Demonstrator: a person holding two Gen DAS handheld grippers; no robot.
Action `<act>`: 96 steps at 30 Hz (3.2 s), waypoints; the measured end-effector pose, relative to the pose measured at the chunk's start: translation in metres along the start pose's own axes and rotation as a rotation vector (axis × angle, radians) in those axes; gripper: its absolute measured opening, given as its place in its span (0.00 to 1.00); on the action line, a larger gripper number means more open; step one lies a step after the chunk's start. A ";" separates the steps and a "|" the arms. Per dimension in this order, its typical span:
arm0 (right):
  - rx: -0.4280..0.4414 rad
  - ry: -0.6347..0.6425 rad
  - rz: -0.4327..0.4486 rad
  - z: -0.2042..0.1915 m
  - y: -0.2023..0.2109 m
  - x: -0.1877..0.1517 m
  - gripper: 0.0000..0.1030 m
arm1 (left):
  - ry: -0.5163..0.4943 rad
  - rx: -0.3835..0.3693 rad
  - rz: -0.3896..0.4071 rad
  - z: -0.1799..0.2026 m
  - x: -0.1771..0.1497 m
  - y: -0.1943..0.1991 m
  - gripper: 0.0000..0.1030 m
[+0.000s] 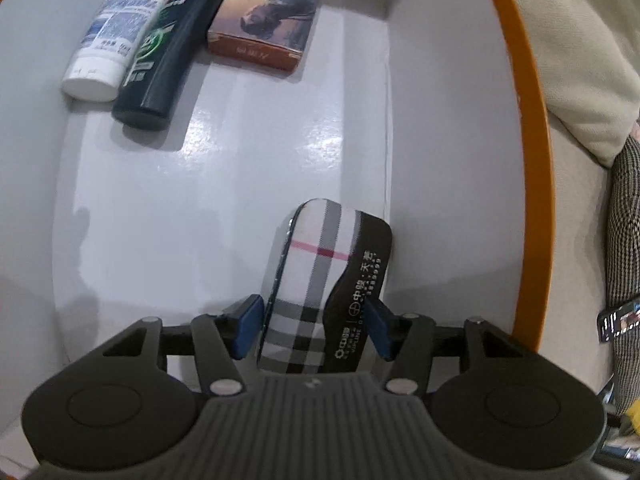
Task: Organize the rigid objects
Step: 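Carry the plaid case in the right gripper over the orange box, then lower the plaid case into the box and open the right gripper, then move the left gripper to the blue tin while the right approaches the yellow tape measure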
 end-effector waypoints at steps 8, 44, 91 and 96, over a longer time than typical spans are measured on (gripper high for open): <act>0.056 -0.013 0.059 0.015 0.010 -0.008 0.31 | 0.011 0.000 0.003 -0.002 -0.002 0.002 0.24; -0.188 0.085 0.409 0.017 0.051 0.087 0.14 | 0.006 0.084 -0.008 0.007 0.024 -0.023 0.22; 0.117 0.012 0.388 0.049 0.027 0.064 0.04 | -0.027 0.111 0.047 0.009 0.024 0.013 0.21; 0.152 -0.011 0.444 0.042 0.060 0.049 0.06 | -0.037 0.124 0.073 0.004 0.014 0.039 0.21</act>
Point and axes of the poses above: each gripper's, at about its wrist camera, not at the fingertips, and y roughly against the way its jaws point, z to its right, x to its top, the point moved 1 cm from there along -y, roughly the way its jaws point, and after that the axes turned 7 degrees about y, right-handed, at the moved point
